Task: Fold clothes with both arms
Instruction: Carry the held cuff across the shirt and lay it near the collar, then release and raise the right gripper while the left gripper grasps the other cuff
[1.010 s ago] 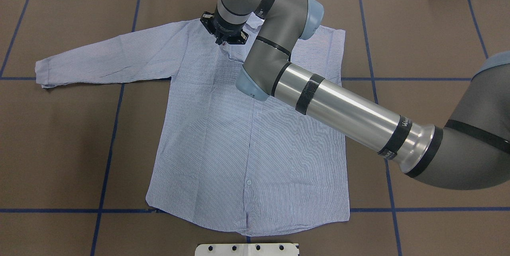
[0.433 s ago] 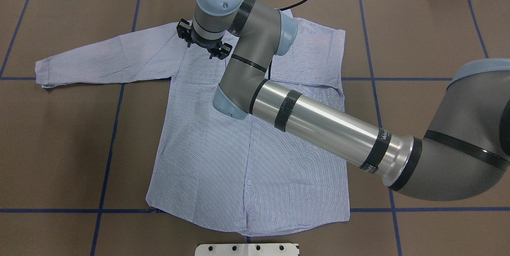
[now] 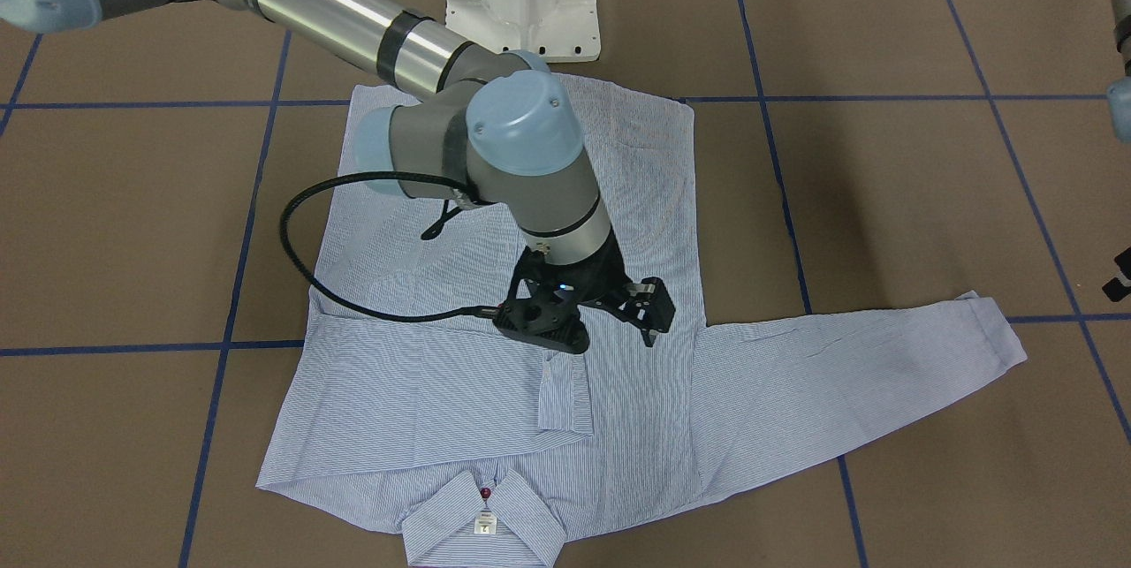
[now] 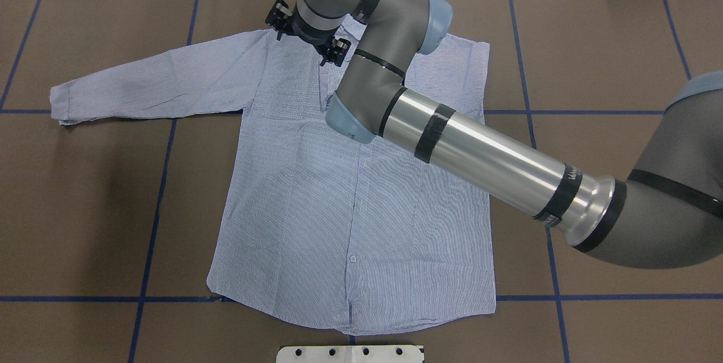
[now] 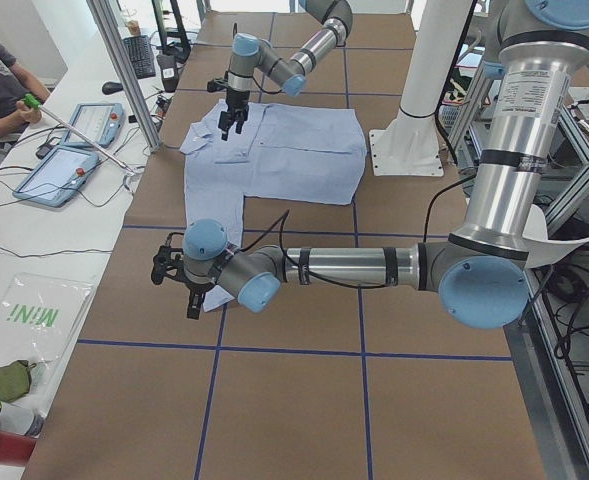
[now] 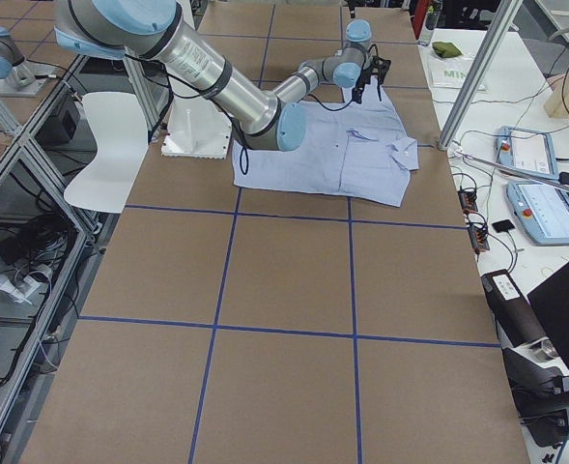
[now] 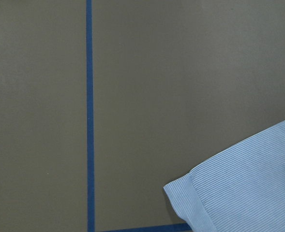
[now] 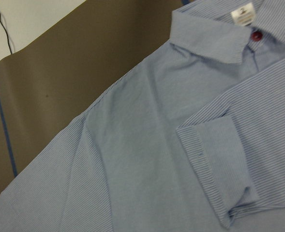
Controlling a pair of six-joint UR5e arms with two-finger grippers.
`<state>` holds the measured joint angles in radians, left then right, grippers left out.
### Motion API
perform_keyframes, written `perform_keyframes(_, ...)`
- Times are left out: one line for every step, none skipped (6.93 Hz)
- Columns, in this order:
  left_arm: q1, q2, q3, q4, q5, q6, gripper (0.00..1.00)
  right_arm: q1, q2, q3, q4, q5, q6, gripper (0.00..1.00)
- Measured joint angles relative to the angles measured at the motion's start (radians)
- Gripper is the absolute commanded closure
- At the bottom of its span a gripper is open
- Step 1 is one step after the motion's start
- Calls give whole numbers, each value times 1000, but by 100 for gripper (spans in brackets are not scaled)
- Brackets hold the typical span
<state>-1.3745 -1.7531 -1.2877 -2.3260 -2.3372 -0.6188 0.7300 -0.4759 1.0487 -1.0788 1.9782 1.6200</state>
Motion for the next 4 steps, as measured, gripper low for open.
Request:
perform_keyframes(31, 1, 16, -58, 8, -114, 0, 45, -97, 82, -1, 51, -35, 0)
perform_keyframes(67, 6, 24, -100, 32, -209, 0, 80, -194, 157, 0, 82, -75, 0)
perform_keyframes(108, 11, 32, -125, 58, -277, 0, 102, -255, 198, 2, 101, -102, 0)
perform_keyframes(149, 12, 47, -155, 76, -332, 3, 119, -294, 221, 4, 120, -119, 0)
